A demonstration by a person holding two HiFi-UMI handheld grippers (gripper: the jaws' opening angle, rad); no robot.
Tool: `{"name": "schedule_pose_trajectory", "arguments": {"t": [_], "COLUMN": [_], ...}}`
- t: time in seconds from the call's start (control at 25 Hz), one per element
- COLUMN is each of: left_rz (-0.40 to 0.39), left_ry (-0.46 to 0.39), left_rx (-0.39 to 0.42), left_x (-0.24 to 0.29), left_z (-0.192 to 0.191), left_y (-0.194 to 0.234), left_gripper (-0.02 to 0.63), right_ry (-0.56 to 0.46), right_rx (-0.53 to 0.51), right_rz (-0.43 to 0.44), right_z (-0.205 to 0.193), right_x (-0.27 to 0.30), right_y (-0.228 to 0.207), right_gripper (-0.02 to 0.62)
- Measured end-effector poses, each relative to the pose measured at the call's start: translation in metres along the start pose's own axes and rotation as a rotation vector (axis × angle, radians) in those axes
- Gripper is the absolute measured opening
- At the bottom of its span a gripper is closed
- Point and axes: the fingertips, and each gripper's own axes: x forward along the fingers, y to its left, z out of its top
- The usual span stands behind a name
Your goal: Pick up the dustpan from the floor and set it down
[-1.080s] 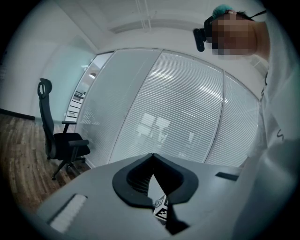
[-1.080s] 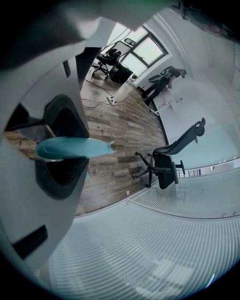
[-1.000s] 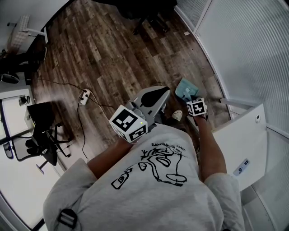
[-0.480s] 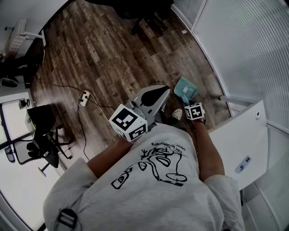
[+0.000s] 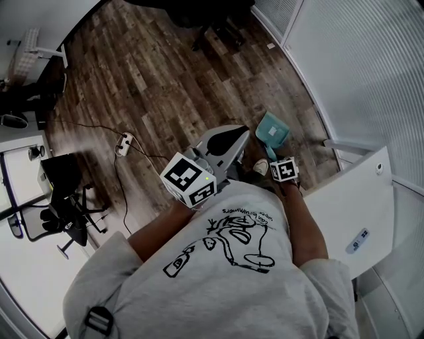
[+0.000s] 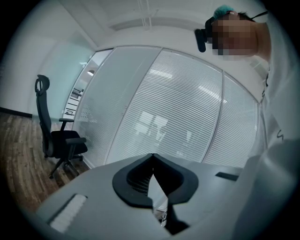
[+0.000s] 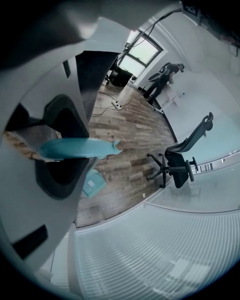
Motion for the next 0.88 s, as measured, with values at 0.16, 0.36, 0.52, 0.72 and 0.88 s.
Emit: {"name": "schedule_pose_trajectory", "arguments": {"t": [0.16,0.36,0.52,0.72,0.88], "left_rz": [0.004,0.004,0.003,0.001,-0.001], "left_ry": [0.005,0.006,0.009,0.015,0.011], "left_rx": [0.001,0.004,0.002,0.002,0.004], "left_x": [-0.001,-0.001,-0.002,-0.001,0.0], "left_z": [-0.002,-0.002,-0.002,0.0,-0.001], "left_y": [0.001,0.0,0.0,0.0,-0.001], "left_gripper": [0.002,0.002,0.002,0.002,0.002], "right_ry": [0.025,0.069,0.086,0.082,0.062], "right_rx": [0.003,0.028,0.038,0.064,0.079], "right_rz": [0.008,0.02,0.032,0.058,0.069], "right_z": [-0.01,-0.027,-0.031,-0.031,-0.032], "right_x": [0.006,0.011,0.01,0.01,0.012], "right_y": [0.007,0.014,0.02,0.024,0.023], "right_gripper": [0.127,0.127,0.126,0.126,0.128]}}
